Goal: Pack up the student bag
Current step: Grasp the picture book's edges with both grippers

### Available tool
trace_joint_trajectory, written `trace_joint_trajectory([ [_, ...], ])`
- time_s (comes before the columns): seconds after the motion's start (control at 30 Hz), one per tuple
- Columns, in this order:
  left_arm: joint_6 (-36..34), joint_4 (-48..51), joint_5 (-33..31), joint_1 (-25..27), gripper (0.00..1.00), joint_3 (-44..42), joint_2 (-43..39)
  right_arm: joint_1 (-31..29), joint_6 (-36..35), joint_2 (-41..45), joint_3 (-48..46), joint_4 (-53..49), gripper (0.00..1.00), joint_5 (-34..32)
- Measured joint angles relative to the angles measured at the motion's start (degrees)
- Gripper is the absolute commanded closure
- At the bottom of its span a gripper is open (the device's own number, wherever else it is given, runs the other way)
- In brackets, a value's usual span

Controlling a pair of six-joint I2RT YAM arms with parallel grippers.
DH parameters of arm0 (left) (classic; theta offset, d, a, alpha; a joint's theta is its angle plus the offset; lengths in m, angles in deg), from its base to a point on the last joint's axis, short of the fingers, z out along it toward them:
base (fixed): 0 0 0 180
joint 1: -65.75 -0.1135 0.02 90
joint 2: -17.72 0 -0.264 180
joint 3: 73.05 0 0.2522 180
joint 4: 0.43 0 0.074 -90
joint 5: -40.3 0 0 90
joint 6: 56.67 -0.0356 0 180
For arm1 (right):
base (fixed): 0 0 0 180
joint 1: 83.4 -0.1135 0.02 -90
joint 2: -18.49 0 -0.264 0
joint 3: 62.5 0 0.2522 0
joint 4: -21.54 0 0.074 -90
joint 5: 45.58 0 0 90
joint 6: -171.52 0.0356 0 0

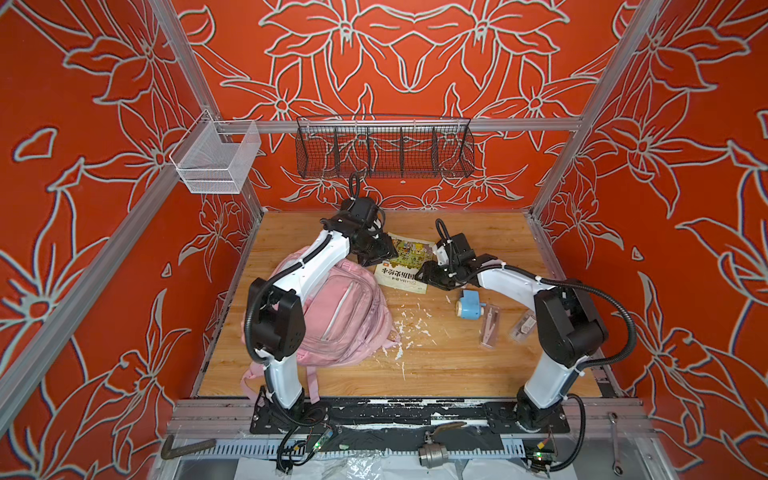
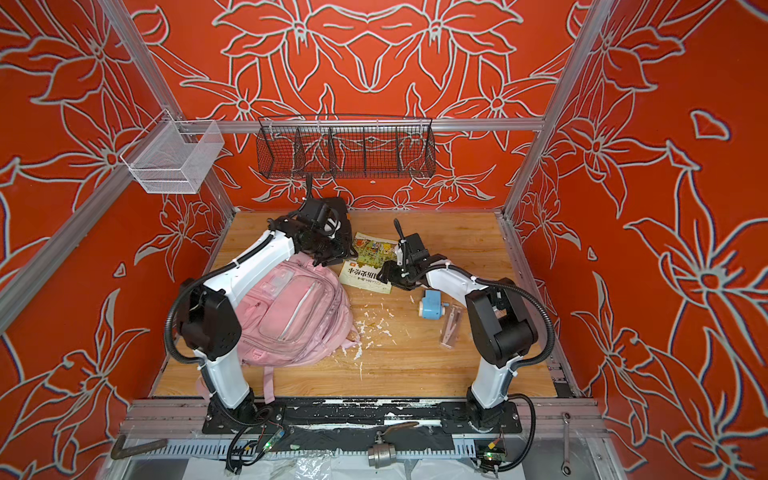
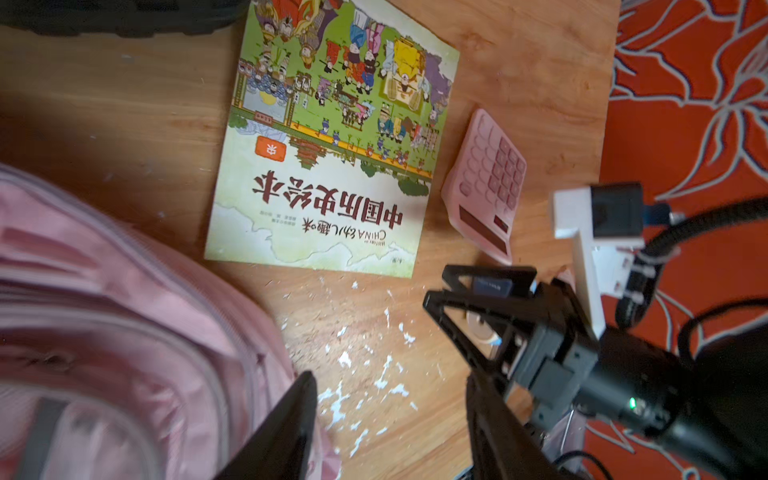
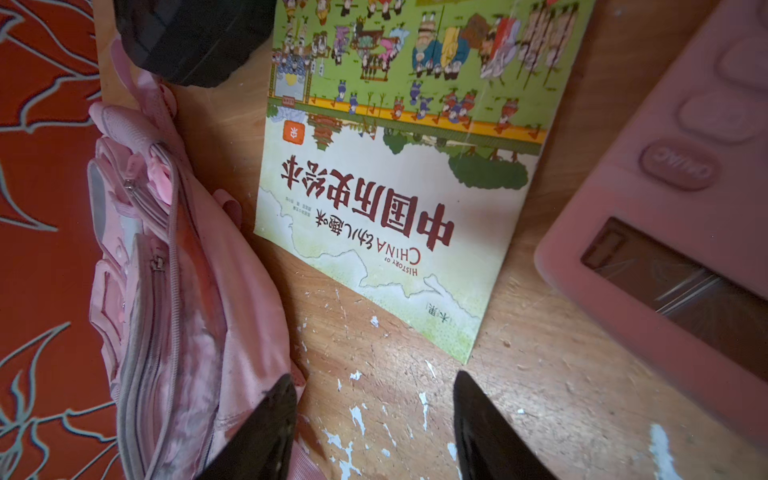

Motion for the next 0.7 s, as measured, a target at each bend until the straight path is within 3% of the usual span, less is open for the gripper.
trace_joint_trajectory([
  [0.7,7.1,-3.8,-4.5,-1.4,0.62,2.5,15.3,0.1,4.4,-5.9,-2.3,6.7,0.39,-1.3],
])
